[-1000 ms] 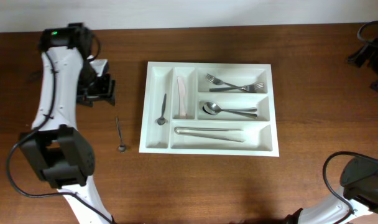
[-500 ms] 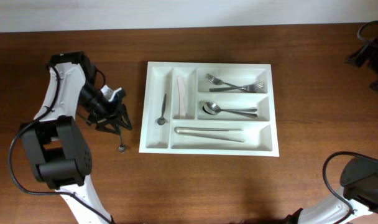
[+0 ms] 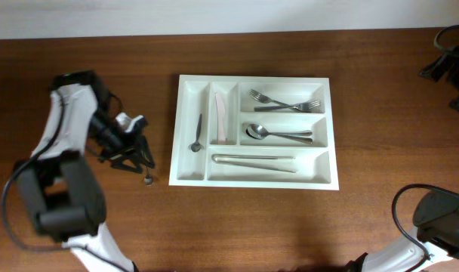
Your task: Pack container
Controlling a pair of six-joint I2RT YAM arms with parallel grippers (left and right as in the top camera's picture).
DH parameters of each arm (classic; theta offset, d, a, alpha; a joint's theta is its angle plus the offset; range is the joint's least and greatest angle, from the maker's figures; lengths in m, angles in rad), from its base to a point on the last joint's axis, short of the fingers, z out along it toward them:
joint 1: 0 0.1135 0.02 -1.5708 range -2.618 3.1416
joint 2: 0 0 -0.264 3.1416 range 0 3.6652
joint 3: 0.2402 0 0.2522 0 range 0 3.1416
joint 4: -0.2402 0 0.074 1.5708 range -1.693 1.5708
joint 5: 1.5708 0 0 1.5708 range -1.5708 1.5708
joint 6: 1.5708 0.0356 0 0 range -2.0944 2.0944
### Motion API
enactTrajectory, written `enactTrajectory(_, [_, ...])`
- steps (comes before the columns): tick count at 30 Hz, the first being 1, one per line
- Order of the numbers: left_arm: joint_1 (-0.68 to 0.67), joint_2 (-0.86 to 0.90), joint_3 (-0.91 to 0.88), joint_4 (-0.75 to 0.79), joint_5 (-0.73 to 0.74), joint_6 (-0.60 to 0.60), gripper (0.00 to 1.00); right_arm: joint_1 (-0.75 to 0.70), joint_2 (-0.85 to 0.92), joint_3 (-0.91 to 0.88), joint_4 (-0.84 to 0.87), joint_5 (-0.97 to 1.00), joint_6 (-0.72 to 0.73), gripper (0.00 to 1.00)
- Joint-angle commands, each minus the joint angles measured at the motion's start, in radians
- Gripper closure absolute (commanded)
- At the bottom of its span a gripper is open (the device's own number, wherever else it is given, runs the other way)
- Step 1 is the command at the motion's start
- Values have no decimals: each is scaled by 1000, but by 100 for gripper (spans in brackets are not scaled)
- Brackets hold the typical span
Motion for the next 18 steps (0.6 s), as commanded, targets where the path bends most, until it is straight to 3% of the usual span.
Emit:
enactTrajectory(1, [90,-243,-27,-6,-24,25,60,-1,4,-5,0,-12,1,1])
enactTrajectory(3, [132,-350,-60,4,-63,24,56,-1,4,-5,0,-12,1,1])
enactTrajectory(6, [199,-504,-153,86,-83,10,41,-1,4,-5,0,-12,1,1])
enactTrajectory(9, [264,-616,-293,230,-82,-82,27,-1,4,-5,0,-12,1,1])
enactTrajectory(11, [295,-651,-391,313,-56,-127,27,-1,4,-5,0,-12,1,1])
enactTrajectory(18, [337,-561,-689,562,272,-121,30,-1,4,-5,0,-12,1,1])
